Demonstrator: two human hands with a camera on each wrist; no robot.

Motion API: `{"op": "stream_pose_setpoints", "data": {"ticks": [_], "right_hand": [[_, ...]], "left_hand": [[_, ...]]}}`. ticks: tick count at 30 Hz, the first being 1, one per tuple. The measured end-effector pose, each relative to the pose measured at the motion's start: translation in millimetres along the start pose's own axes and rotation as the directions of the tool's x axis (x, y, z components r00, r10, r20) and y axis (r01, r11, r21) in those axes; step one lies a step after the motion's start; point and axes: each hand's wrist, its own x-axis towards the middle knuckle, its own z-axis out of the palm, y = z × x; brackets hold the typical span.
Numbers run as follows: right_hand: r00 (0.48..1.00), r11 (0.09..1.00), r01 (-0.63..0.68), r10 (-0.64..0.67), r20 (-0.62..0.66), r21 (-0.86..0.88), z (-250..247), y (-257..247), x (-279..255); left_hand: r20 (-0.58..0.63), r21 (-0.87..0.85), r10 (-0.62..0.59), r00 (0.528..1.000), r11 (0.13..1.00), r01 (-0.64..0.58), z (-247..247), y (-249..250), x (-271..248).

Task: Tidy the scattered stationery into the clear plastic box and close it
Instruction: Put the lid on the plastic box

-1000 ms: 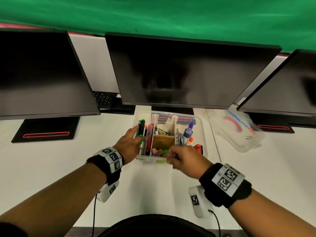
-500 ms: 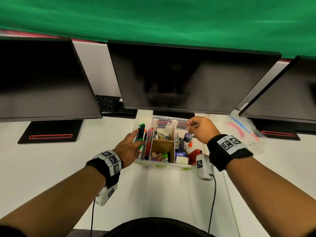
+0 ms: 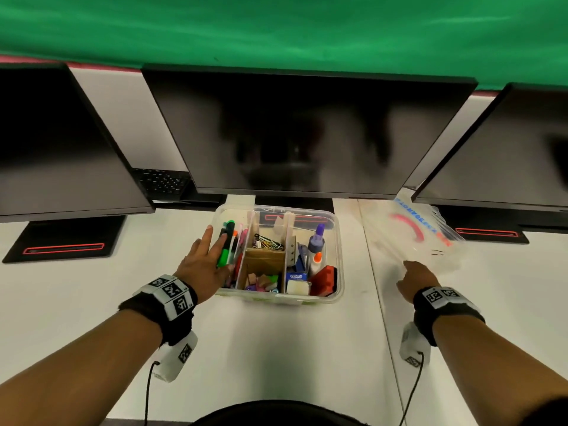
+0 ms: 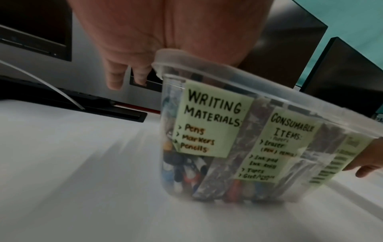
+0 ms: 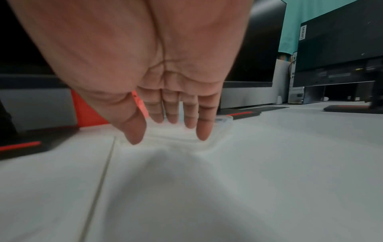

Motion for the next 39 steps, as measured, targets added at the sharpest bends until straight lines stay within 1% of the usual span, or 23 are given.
{"op": "stream_pose_setpoints", "data": {"ticks": [3,7,9,12,14,16,19,21,22,24,26,27,29,30,31,32,33,35,36,37,38,39], "right_hand": [[0.999,0.999,-0.034,0.035,0.021,-0.03,9.9,16.1,13.7],[0.996,0.997,-0.076,0.075,0.041,0.026,11.5,24.4,24.2],[0.997,0.997,-0.081,0.081,0.003,0.005,16.3,24.6,20.7],[0.998,0.996,-0.049,0.045,-0.046,-0.079,28.6,23.0,8.1],[0.996,0.997,-0.039,0.034,-0.08,-0.068,38.7,20.6,-5.6],[0.991,0.993,-0.027,0.012,-0.134,-0.112,47.3,17.9,-20.0],[0.986,0.98,0.023,-0.055,-0.158,-0.199,52.9,14.0,-44.7],[0.979,0.987,0.029,-0.059,-0.193,-0.158,50.3,10.3,-62.4],[0.971,0.991,0.047,-0.076,-0.227,-0.129,46.8,8.1,-70.2],[0.924,0.988,0.129,-0.15,-0.352,-0.083,34.9,1.5,-87.8],[0.836,0.969,0.219,-0.248,-0.49,-0.117,19.2,-4.8,-98.4],[0.793,0.96,0.253,-0.277,-0.543,-0.12,12.0,-8.2,-100.7],[0.745,0.951,0.302,-0.28,-0.606,-0.067,-2.3,-18.2,-102.4],[0.747,0.952,0.306,-0.246,-0.617,-0.009,-5.4,-21.1,-99.8],[0.777,0.955,0.291,-0.201,-0.596,0.057,-3.2,-23.1,-94.1],[0.819,0.958,0.27,-0.174,-0.547,0.099,1.8,-25.2,-87.9],[0.862,0.958,0.263,-0.182,-0.473,0.112,9.7,-27.2,-82.0],[0.941,0.963,0.259,-0.234,-0.244,0.076,31.9,-28.5,-72.6],[0.965,0.97,0.241,-0.235,-0.119,0.041,42.5,-29.1,-70.4],[0.975,0.975,0.222,-0.222,-0.017,0.008,52.8,-29.7,-68.4],[0.977,0.978,0.207,-0.207,0.044,-0.006,61.7,-31.4,-68.0],[0.98,0.982,0.19,-0.189,0.057,-0.014,67.6,-32.7,-68.3]], "left_hand": [[0.022,0.076,-0.03,0.999,0.997,0.028,2.7,-1.2,0.3],[0.035,0.179,-0.041,0.999,0.983,0.034,0.9,0.8,-1.7],[0.039,0.205,-0.041,0.998,0.978,0.032,0.1,3.1,-2.8],[0.047,0.216,-0.045,0.998,0.976,0.034,-1.7,3.6,-3.6],[0.048,0.224,-0.04,0.998,0.974,0.028,-1.9,4.2,-3.9],[0.043,0.226,-0.032,0.999,0.974,0.021,-1.4,5.0,-4.0],[0.034,0.212,-0.017,0.999,0.977,0.009,-1.2,4.5,-4.5],[0.037,0.207,-0.006,0.999,0.978,-0.002,-1.6,5.0,-5.5],[0.038,0.199,-0.001,0.999,0.98,-0.007,-2.2,5.5,-5.7],[0.046,0.189,0.005,0.999,0.982,-0.014,-4.6,6.7,-6.8],[0.052,0.206,0.009,0.999,0.978,-0.02,-5.8,6.9,-7.2],[0.053,0.213,0.011,0.999,0.977,-0.022,-5.7,6.9,-7.4],[0.052,0.219,0.015,0.999,0.975,-0.026,-5.4,6.1,-7.6],[0.05,0.221,0.017,0.999,0.975,-0.028,-5.4,5.5,-7.6],[0.054,0.222,0.016,0.998,0.975,-0.027,-4.6,4.9,-7.9],[0.059,0.225,0.014,0.998,0.974,-0.027,-4.1,4.3,-8.2],[0.062,0.232,0.016,0.998,0.972,-0.03,-4.1,3.0,-8.1],[0.069,0.246,0.023,0.997,0.969,-0.039,-3.6,-0.1,-7.8],[0.073,0.254,0.028,0.997,0.966,-0.046,-3.2,-0.6,-7.3],[0.079,0.263,0.03,0.996,0.964,-0.05,-3.2,-1.0,-7.2],[0.087,0.271,0.027,0.996,0.961,-0.05,-3.4,-1.8,-7.3],[0.096,0.276,0.024,0.995,0.96,-0.05,-3.6,-1.8,-7.1]]}}
